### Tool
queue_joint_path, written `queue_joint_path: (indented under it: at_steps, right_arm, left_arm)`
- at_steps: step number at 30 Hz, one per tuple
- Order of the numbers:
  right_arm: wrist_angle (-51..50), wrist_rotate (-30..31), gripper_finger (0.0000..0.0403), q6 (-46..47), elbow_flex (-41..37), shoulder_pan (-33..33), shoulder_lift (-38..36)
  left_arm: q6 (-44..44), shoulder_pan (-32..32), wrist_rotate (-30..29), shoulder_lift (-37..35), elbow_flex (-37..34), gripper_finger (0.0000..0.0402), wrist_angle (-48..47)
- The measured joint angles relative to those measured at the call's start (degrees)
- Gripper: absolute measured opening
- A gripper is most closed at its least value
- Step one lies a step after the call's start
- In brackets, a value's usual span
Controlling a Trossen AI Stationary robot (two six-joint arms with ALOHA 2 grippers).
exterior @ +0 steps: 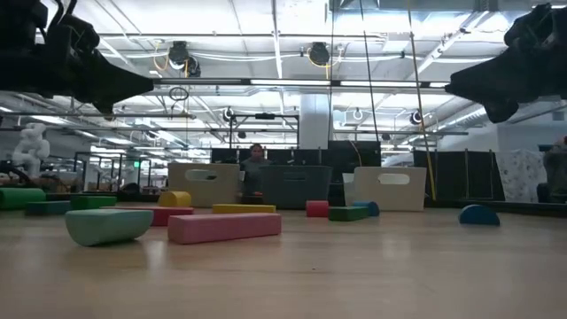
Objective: Sort blocks by size
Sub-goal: Put the green cylinder block into the gray bin
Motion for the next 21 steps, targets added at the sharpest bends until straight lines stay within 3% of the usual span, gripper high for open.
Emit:
queue_joint_path:
  at_steps: [6,10,21]
  right_arm:
    - [0.0,-0.1,0.0201,2.7,0.0,-3.3,2.9]
    - [0.0,-0.4,0.0231,5.4,0.0,-5.6,6.0]
    - [3.0,-0.5,0.0258,6.0,0.0,-10.2,13.7]
  left_arm:
    - [-4.5,0.0,0.1,1.4,0.7,0.017,-1.5]
    - [-5.5,0.0,0.1,5.0,5.0,0.0211,-6.0]
    - [-6.8,0.0,0.2,23.2,22.0,0.0228,-23.8]
